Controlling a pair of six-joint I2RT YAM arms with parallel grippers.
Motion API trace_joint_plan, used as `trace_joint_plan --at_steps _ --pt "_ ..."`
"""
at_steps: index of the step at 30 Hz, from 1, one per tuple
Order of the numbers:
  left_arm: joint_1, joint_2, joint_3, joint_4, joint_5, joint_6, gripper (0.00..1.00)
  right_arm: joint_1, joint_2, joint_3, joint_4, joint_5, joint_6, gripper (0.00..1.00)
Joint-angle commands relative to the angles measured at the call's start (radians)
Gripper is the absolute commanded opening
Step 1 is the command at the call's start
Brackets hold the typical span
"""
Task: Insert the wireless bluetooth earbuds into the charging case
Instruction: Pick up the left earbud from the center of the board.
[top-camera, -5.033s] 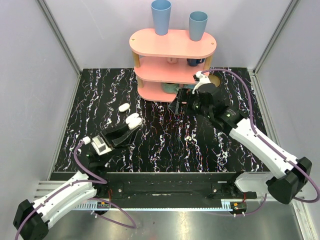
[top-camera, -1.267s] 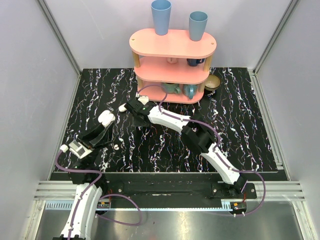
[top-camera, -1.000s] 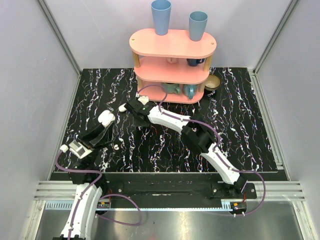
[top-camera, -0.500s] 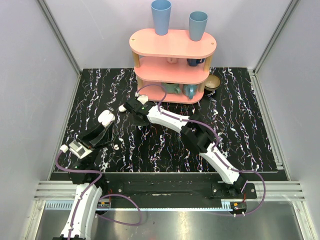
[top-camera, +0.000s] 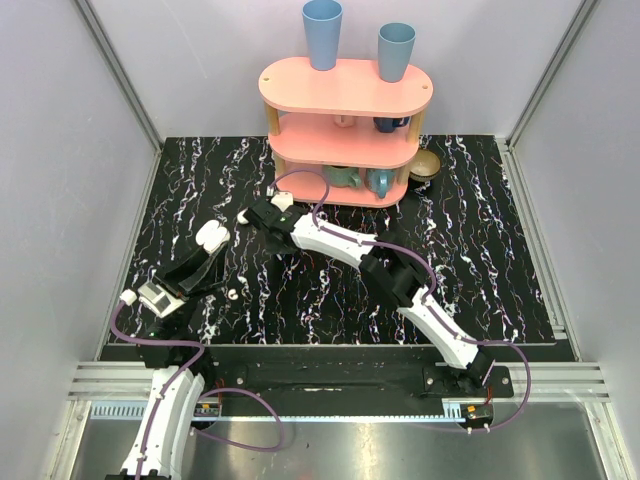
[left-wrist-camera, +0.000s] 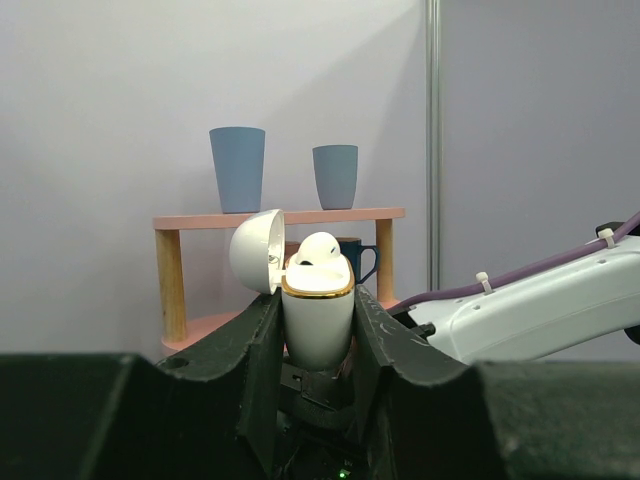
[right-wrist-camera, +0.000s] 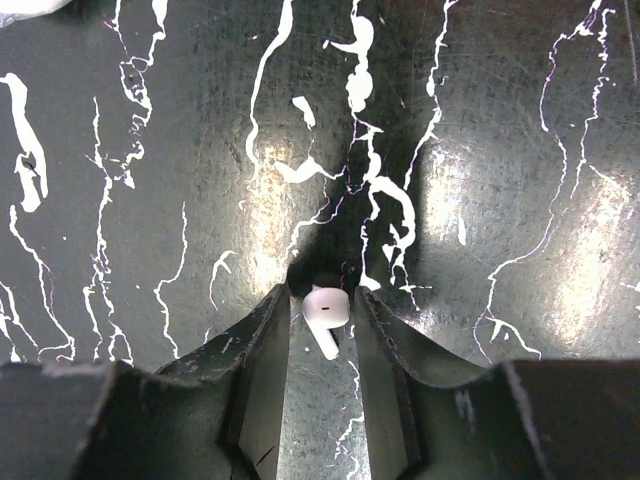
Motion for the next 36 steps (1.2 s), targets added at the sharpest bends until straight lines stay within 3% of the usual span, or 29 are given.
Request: trace_joint_plan --at_steps 1,15,36 --pt "0.007 -0.003 -0.097 0.015 -0.021 0.005 0.0 0.015 0.03 0.043 -0.046 0.041 -0.01 0.4" --pt "0.007 -0.005 -0.097 0.015 -0.02 0.002 0.0 0.013 0.037 0.051 -0.045 0.038 -0.005 0.36" --pt "0.007 -0.008 -0.088 0.001 -0.012 0.002 0.0 0.015 -0.044 0.03 -0.001 0.046 -0.051 0.18"
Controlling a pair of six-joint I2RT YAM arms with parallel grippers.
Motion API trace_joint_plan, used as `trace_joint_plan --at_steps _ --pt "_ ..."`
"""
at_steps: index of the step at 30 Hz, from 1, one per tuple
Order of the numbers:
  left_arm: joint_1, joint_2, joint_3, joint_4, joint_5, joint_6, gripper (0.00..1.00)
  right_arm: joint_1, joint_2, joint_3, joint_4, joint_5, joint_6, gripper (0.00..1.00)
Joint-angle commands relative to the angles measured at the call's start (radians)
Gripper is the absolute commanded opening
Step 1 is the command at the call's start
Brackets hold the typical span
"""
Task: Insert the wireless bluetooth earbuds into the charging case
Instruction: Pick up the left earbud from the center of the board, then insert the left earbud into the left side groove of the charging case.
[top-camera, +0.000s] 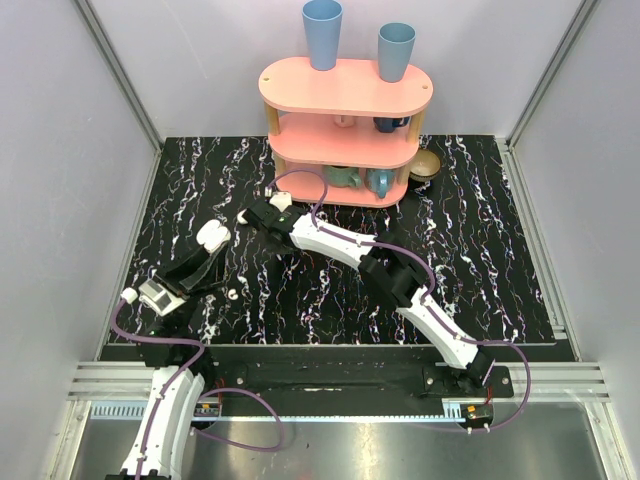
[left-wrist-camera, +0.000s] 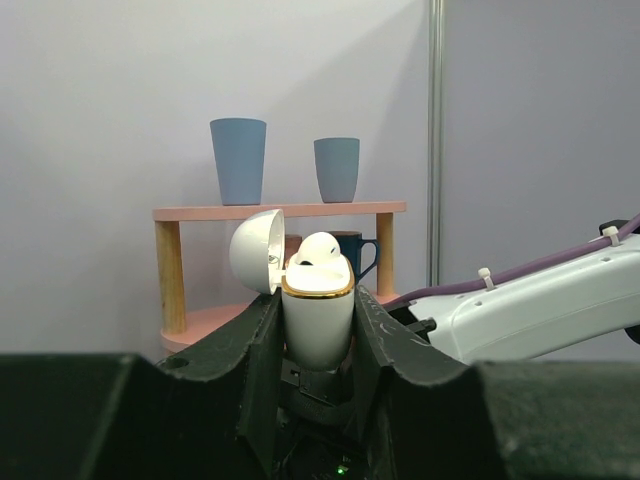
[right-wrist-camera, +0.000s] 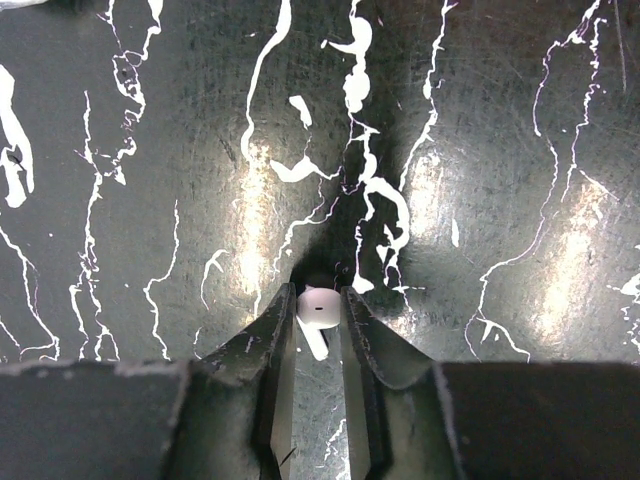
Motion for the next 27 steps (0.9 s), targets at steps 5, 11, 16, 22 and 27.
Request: trace_joint_plan --at_steps 5,11,16,22,27 --pt "0.007 -0.012 -0.079 0.001 -0.009 0.004 0.0 0.009 -0.162 -0.16 0.141 0.036 -0.045 0.13" --pt "0.007 -0.035 -0.067 -0.039 -0.057 -0.001 0.0 0.011 -0.397 -0.436 0.346 0.102 -0.042 0.11" --pt "0.007 -0.064 -0.061 -0.059 -0.077 -0.021 0.0 0.011 -0.527 -0.602 0.443 0.152 -0.05 0.09" --pt "0.007 -0.049 -0.057 -0.08 -0.072 -0.05 0.0 0.008 -0.726 -0.792 0.564 0.207 -0.062 0.08" --pt "0.007 -0.019 -0.007 -0.097 -0.046 -0.085 0.0 0.009 -0.941 -0.946 0.733 0.234 -0.112 0.07"
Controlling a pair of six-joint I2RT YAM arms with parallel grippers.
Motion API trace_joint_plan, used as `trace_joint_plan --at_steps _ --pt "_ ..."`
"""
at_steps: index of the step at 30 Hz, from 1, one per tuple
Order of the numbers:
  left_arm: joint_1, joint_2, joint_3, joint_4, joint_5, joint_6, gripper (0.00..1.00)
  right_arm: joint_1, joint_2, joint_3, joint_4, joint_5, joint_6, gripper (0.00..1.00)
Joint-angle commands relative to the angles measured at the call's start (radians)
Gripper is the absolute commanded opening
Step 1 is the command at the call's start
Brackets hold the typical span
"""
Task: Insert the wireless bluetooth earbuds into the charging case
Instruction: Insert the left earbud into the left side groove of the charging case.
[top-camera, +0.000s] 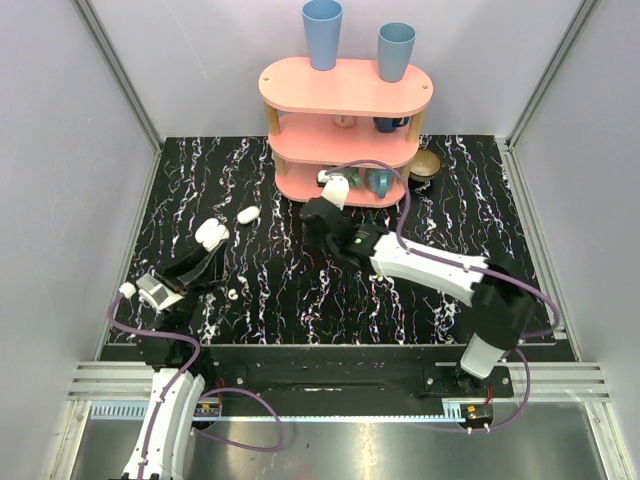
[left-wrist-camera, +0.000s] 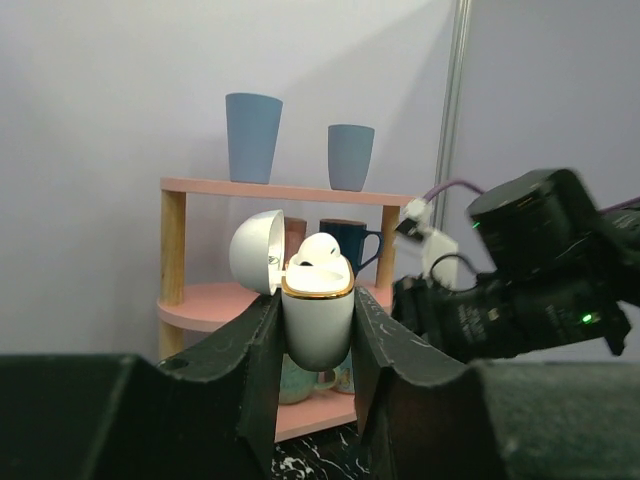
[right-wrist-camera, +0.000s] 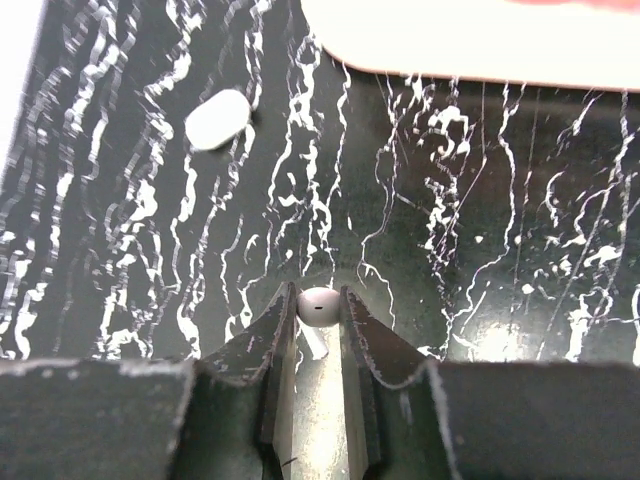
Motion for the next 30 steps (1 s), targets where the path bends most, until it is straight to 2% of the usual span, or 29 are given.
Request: trace_joint_plan --at_steps 1,7,14,16,19,22,30 --pt "0.007 0.038 -0.008 0.026 0.014 -0.054 0.0 0.01 -0.191 -0.117 0.202 0.08 -0.066 0.06" --pt "0.007 0.132 -0.018 0.208 0.06 -0.161 0.0 0.018 -0.407 -0.212 0.327 0.109 -0.142 0.03" --pt "-0.013 0.242 -0.044 0.394 0.129 -0.223 0.0 0.027 -0.511 -0.226 0.348 0.08 -0.154 0.02" --pt "-0.033 0.256 -0.042 0.403 0.132 -0.204 0.0 0.039 -0.538 -0.246 0.371 0.08 -0.158 0.02" --pt "-0.123 0.284 -0.038 0.4 0.123 -0.138 0.0 0.079 -0.566 -0.321 0.561 0.104 -0.232 0.01" --pt "-0.203 0.311 -0.042 0.411 0.084 -0.069 0.0 0.11 -0.567 -0.352 0.653 0.115 -0.283 0.0" --pt "-0.323 0.399 -0.03 0.445 0.012 0.024 0.0 0.197 -0.563 -0.373 0.808 0.117 -0.387 0.0"
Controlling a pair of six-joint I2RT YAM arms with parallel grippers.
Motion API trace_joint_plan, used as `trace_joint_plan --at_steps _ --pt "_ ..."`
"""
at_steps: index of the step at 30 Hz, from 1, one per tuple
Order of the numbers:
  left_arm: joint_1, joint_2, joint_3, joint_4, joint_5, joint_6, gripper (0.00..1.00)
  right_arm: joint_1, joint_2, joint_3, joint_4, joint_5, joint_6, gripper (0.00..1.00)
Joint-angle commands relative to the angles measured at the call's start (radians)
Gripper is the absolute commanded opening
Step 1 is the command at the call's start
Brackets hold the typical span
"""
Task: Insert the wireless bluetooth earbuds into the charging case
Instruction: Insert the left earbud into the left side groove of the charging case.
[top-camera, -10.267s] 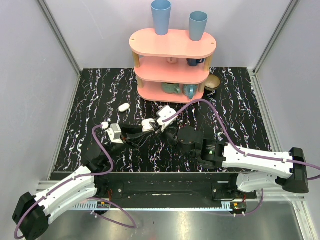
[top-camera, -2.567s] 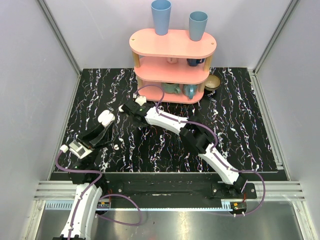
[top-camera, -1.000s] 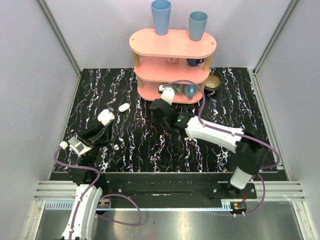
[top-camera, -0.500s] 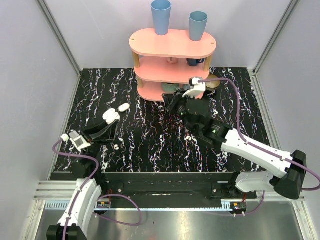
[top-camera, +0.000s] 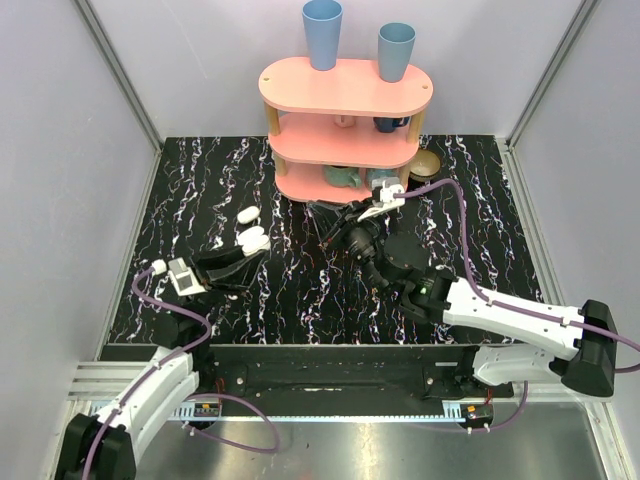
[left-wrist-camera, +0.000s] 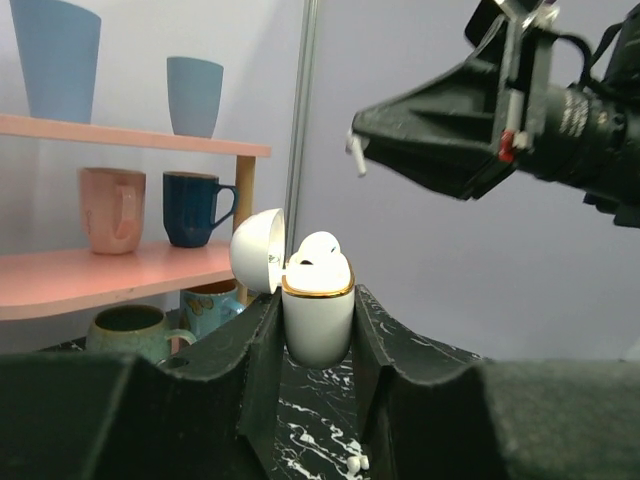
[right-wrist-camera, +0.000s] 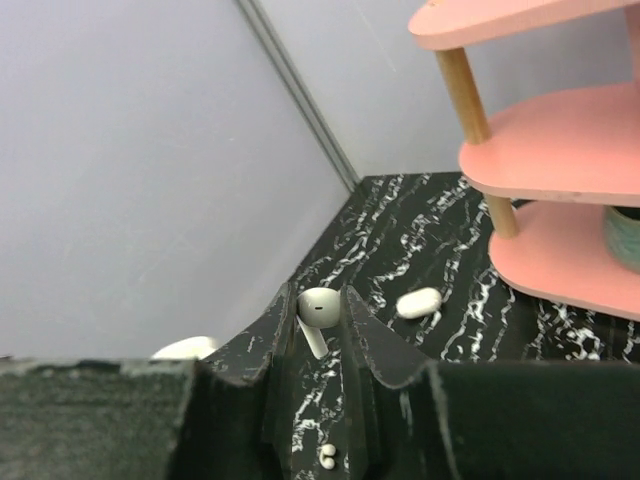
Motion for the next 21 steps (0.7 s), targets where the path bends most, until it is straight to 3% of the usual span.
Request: trace_joint_plan --at_steps 1,21 --pt "-0.05 0.035 -0.028 0.125 -0.056 0.078 0.0 0.039 -0.011 0.002 0.166 0.026 -0.081 0.0" --pt "-0.192 0.12 -0.003 0.151 -0.171 0.196 0.0 0.146 0.106 0.059 0.229 0.011 -0.124 0.0"
